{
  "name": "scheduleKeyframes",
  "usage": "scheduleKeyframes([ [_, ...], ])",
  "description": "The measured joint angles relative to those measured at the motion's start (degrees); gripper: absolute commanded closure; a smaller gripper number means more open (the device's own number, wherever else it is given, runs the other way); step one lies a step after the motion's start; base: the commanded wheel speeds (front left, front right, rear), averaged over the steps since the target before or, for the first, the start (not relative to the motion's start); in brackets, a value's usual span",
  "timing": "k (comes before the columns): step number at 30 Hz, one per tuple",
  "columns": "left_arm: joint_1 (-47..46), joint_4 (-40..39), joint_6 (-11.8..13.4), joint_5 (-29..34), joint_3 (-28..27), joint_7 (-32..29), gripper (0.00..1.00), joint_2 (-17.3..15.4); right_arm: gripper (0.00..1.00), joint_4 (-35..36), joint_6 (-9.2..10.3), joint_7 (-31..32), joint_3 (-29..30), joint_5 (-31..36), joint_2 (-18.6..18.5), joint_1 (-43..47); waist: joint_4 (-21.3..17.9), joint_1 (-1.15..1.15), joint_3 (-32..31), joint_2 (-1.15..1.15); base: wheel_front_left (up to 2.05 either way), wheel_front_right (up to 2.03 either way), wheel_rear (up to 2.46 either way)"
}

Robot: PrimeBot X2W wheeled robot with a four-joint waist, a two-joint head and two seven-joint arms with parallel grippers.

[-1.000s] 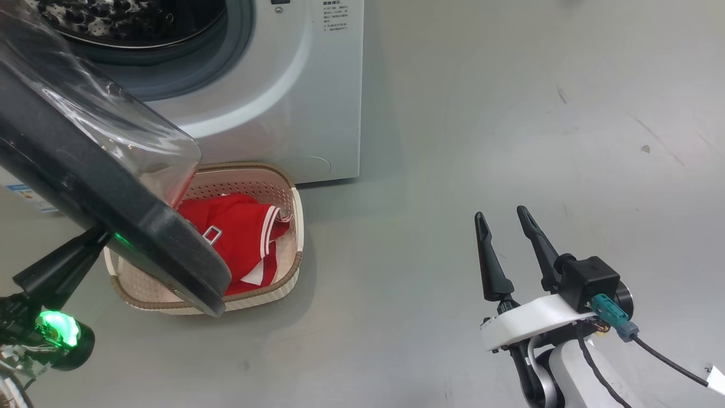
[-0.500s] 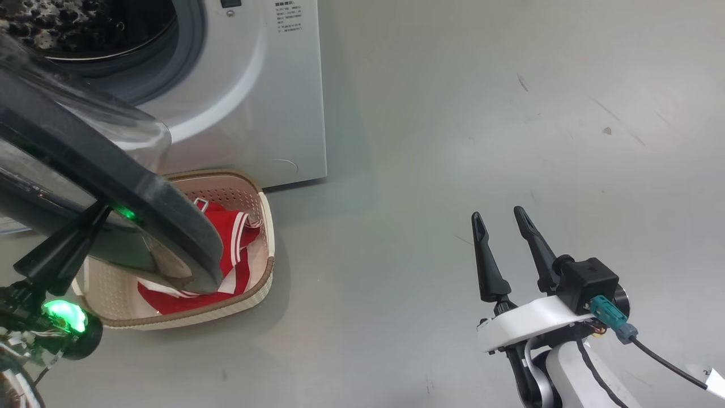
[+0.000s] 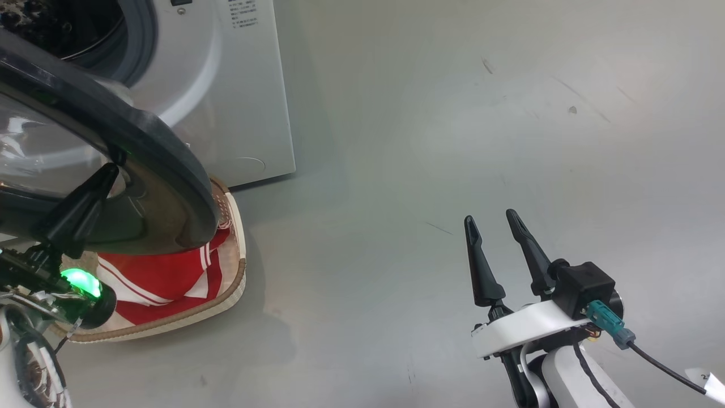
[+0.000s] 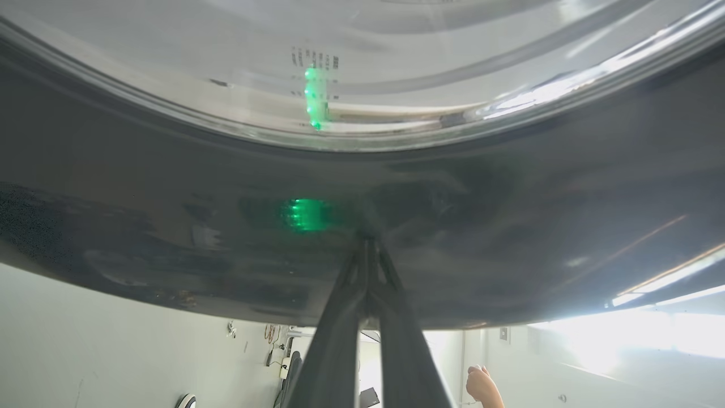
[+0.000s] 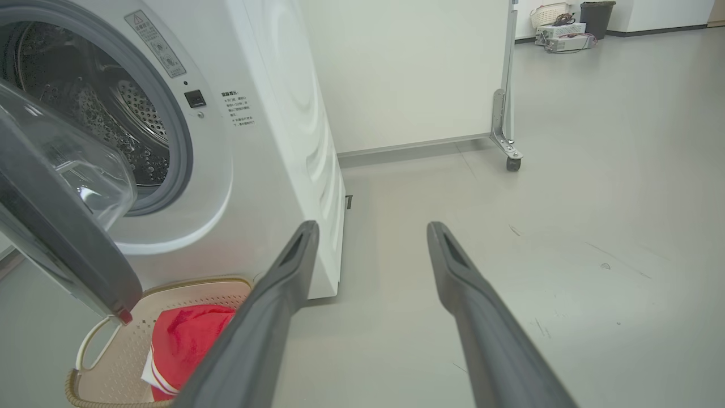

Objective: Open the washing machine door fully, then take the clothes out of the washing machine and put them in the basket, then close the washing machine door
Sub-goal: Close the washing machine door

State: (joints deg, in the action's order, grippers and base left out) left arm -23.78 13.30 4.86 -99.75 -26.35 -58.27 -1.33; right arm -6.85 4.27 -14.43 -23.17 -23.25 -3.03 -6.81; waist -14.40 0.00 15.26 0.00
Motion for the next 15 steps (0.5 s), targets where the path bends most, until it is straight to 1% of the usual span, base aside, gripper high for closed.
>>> scheduleKeyframes([
  [10, -2.7, 1.1, 0.5, 2.1, 0.9, 9.9, 1.0, 0.0, 0.0, 1.9, 0.94, 0.0, -0.2, -1.6, 0.1, 0.2, -2.8, 0.0, 2.4, 0.0, 0.0, 0.0, 0.0],
  [15, -5.0, 1.2, 0.6, 2.3, 1.8, 13.6, 1.0, 0.0, 0.0, 2.7, 1.22, 0.0, -0.4, -2.0, 0.2, 0.2, -3.8, 0.0, 3.8, 0.0, 0.0, 0.0, 0.0],
])
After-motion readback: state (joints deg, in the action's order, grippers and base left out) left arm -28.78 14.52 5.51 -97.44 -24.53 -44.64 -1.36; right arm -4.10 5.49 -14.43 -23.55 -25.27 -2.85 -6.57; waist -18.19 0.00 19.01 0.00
